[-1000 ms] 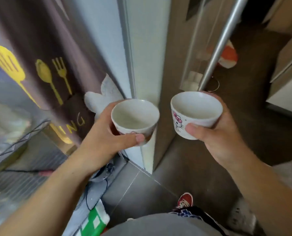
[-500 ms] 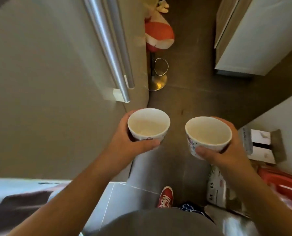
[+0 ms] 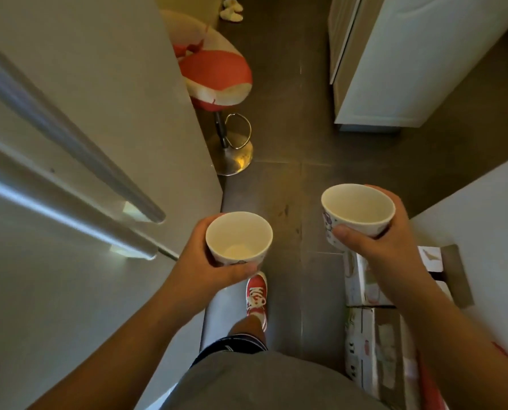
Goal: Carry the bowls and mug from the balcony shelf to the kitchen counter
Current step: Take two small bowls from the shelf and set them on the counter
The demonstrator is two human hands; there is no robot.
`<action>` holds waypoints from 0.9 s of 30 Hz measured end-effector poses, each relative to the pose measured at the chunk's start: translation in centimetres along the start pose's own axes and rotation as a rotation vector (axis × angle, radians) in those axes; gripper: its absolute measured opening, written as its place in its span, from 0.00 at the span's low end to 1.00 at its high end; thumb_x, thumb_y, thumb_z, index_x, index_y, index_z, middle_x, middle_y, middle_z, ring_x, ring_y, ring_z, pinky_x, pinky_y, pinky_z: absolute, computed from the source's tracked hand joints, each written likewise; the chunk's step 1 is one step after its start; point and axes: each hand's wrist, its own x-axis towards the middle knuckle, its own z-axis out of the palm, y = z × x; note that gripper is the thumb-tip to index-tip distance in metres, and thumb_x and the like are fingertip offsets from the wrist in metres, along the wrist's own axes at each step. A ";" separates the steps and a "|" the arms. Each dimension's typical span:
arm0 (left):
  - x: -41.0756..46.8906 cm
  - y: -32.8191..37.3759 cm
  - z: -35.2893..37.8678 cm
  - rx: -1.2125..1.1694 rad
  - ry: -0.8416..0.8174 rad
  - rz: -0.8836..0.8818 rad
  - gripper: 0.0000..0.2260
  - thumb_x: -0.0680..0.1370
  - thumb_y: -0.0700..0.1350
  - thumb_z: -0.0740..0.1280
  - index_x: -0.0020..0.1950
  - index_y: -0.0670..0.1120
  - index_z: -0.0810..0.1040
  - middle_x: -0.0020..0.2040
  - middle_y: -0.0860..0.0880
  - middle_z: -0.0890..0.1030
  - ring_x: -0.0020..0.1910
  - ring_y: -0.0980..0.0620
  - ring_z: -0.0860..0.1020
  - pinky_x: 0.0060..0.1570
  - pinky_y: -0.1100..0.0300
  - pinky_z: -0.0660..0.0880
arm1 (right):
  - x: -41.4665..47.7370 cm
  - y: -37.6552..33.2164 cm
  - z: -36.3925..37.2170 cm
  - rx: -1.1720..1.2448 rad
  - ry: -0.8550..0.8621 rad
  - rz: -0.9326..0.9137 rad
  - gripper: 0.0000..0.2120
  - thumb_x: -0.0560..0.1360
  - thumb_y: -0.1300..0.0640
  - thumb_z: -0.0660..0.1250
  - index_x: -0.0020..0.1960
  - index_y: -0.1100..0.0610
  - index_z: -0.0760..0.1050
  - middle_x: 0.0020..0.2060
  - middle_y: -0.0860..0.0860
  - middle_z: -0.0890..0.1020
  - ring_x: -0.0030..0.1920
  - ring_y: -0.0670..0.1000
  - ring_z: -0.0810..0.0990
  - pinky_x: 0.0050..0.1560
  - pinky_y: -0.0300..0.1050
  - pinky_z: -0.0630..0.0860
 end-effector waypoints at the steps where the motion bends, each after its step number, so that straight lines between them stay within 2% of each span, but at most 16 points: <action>1: 1.8 -0.1 -0.1 -0.003 -0.013 0.000 0.34 0.60 0.54 0.79 0.62 0.63 0.67 0.55 0.67 0.76 0.55 0.67 0.75 0.46 0.68 0.79 | 1.8 -0.1 0.2 0.003 0.008 0.001 0.43 0.55 0.36 0.74 0.67 0.41 0.62 0.55 0.34 0.73 0.56 0.44 0.77 0.50 0.36 0.77; 4: 8.1 0.7 0.0 -0.019 -0.062 -0.012 0.34 0.60 0.52 0.78 0.61 0.64 0.67 0.54 0.68 0.76 0.56 0.67 0.75 0.47 0.68 0.78 | 7.0 -0.7 0.4 0.018 0.062 0.018 0.44 0.54 0.36 0.73 0.66 0.41 0.62 0.55 0.35 0.73 0.56 0.45 0.76 0.50 0.37 0.77; 7: 13.8 2.3 1.3 -0.050 -0.110 0.011 0.33 0.59 0.54 0.78 0.60 0.64 0.68 0.49 0.75 0.75 0.54 0.72 0.74 0.41 0.76 0.75 | 10.5 -1.1 -0.4 0.007 0.121 0.028 0.44 0.53 0.37 0.73 0.66 0.42 0.62 0.55 0.34 0.73 0.55 0.44 0.76 0.49 0.37 0.77; 9: 18.1 4.0 3.1 -0.077 -0.163 0.004 0.32 0.58 0.56 0.77 0.59 0.65 0.68 0.47 0.77 0.74 0.53 0.74 0.73 0.39 0.77 0.74 | 12.7 -1.0 -1.9 -0.011 0.168 0.052 0.42 0.55 0.38 0.74 0.66 0.40 0.62 0.54 0.33 0.72 0.54 0.42 0.77 0.47 0.33 0.77; 11: 22.0 5.9 5.4 -0.097 -0.225 0.012 0.32 0.57 0.58 0.77 0.58 0.66 0.67 0.46 0.78 0.74 0.52 0.75 0.73 0.40 0.77 0.74 | 14.2 -0.8 -3.7 -0.015 0.217 0.069 0.39 0.57 0.40 0.74 0.64 0.38 0.62 0.54 0.31 0.72 0.53 0.37 0.77 0.38 0.26 0.77; 14: 27.2 8.4 9.1 -0.103 -0.301 0.043 0.32 0.57 0.58 0.76 0.57 0.65 0.67 0.46 0.77 0.74 0.50 0.77 0.73 0.38 0.79 0.73 | 16.1 0.2 -6.7 -0.041 0.305 0.094 0.36 0.60 0.45 0.74 0.64 0.39 0.62 0.54 0.32 0.72 0.50 0.25 0.74 0.37 0.20 0.73; 16: 30.6 9.6 11.4 -0.095 -0.336 0.061 0.32 0.57 0.58 0.76 0.57 0.63 0.67 0.52 0.70 0.75 0.51 0.75 0.74 0.38 0.79 0.73 | 17.3 1.1 -8.7 -0.067 0.358 0.134 0.36 0.61 0.47 0.74 0.66 0.43 0.62 0.54 0.32 0.72 0.51 0.28 0.75 0.37 0.23 0.75; 18: 34.1 10.7 13.7 -0.080 -0.379 0.063 0.33 0.56 0.58 0.76 0.58 0.62 0.68 0.55 0.64 0.74 0.53 0.68 0.76 0.39 0.77 0.74 | 18.7 2.1 -10.7 -0.067 0.413 0.170 0.36 0.61 0.48 0.73 0.66 0.44 0.63 0.54 0.33 0.72 0.52 0.36 0.77 0.43 0.27 0.74; 20: 37.6 11.7 16.2 -0.059 -0.423 0.057 0.34 0.55 0.59 0.76 0.58 0.64 0.67 0.56 0.63 0.74 0.55 0.61 0.76 0.41 0.75 0.75 | 20.6 3.4 -12.6 -0.060 0.449 0.194 0.36 0.61 0.49 0.73 0.65 0.46 0.63 0.54 0.34 0.72 0.52 0.41 0.77 0.47 0.33 0.73; 23: 43.0 13.2 20.0 -0.047 -0.464 0.066 0.34 0.55 0.59 0.77 0.58 0.64 0.68 0.55 0.64 0.75 0.53 0.65 0.77 0.41 0.73 0.76 | 24.3 5.1 -15.6 -0.019 0.513 0.220 0.34 0.63 0.56 0.75 0.65 0.48 0.64 0.53 0.35 0.73 0.51 0.43 0.77 0.50 0.37 0.75; 25: 46.2 14.1 22.3 -0.018 -0.487 0.061 0.33 0.57 0.57 0.77 0.58 0.64 0.68 0.56 0.63 0.75 0.54 0.65 0.77 0.42 0.72 0.77 | 27.3 5.8 -17.8 -0.007 0.533 0.235 0.34 0.62 0.54 0.75 0.64 0.48 0.64 0.53 0.35 0.73 0.50 0.42 0.77 0.48 0.34 0.75; 27: 48.9 15.1 24.2 0.021 -0.496 0.048 0.33 0.57 0.57 0.77 0.59 0.65 0.67 0.56 0.63 0.74 0.55 0.61 0.77 0.41 0.73 0.76 | 30.5 6.0 -19.8 0.005 0.533 0.254 0.36 0.59 0.50 0.73 0.64 0.46 0.64 0.52 0.33 0.72 0.50 0.39 0.77 0.42 0.26 0.74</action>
